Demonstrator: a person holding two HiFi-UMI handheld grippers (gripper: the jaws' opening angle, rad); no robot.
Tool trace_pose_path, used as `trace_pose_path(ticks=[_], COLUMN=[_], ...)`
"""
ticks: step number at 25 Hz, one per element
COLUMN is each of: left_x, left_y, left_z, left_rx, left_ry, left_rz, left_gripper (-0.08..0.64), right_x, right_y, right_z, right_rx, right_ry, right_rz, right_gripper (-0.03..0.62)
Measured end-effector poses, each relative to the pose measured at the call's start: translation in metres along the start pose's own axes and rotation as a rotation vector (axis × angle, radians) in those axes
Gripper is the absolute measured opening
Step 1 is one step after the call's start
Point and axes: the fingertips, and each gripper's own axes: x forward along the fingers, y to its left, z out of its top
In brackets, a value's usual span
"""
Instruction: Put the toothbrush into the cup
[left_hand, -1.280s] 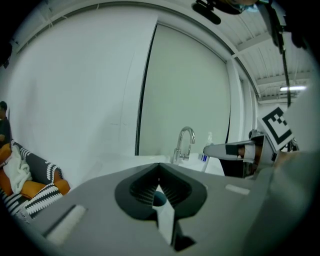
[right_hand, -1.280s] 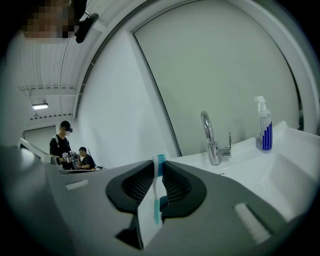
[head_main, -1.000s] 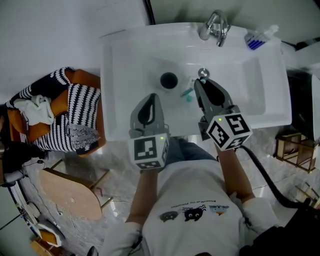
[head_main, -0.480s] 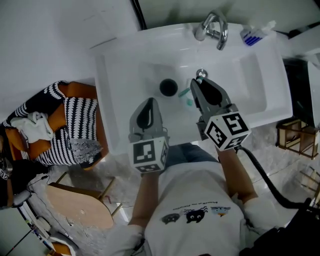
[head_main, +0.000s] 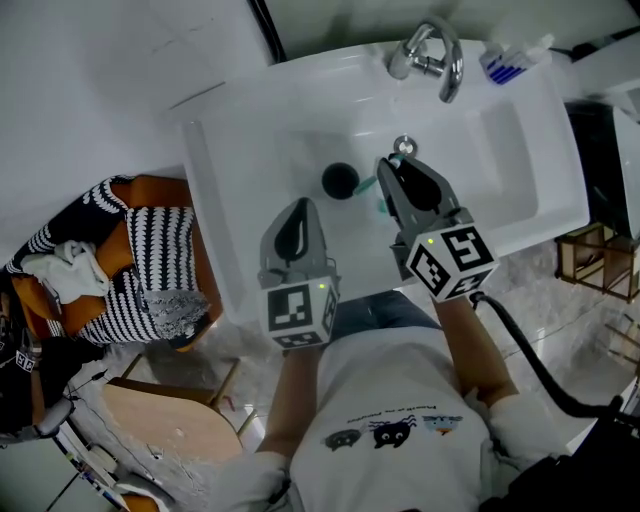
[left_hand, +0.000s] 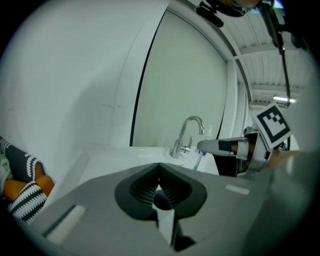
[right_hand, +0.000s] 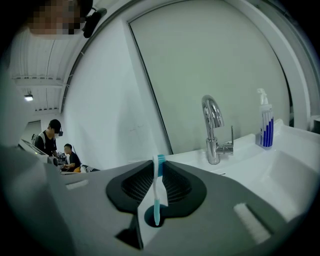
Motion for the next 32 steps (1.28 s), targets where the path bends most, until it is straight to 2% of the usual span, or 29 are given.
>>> trace_pose_path(ticks=[32], left_x=[0.025], left_y=[0.025], left_z=[-0.017], left_rx=[0.006], left_ry=[0.080], left_rz=[-0.017], left_gripper=[0.000], right_x=[0.049], right_y=[-0.012], right_z=[-0.035], right_rx=[0.045], right_ry=[0.047], right_rz=[-0.021], right_gripper=[0.060])
